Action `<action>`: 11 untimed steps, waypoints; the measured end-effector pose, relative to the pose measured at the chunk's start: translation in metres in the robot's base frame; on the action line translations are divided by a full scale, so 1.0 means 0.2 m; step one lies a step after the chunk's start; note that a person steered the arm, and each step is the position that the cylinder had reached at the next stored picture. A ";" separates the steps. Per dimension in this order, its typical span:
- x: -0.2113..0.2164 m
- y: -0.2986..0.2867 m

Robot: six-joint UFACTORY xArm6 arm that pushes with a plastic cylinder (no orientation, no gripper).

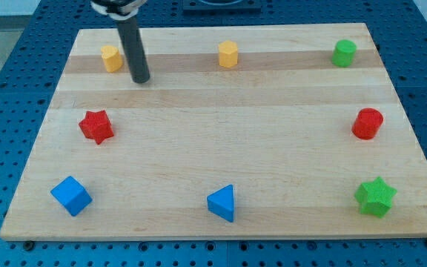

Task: Move the heart diagonally to the red star

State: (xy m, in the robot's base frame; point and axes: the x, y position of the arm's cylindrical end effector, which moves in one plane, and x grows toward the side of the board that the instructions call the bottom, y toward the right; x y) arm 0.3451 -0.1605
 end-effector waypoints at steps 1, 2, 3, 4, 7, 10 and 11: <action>0.18 -0.07; 0.27 -0.18; 0.31 -0.34; 0.17 -0.65; -0.21 -0.57; -0.34 -0.30; -0.34 -0.18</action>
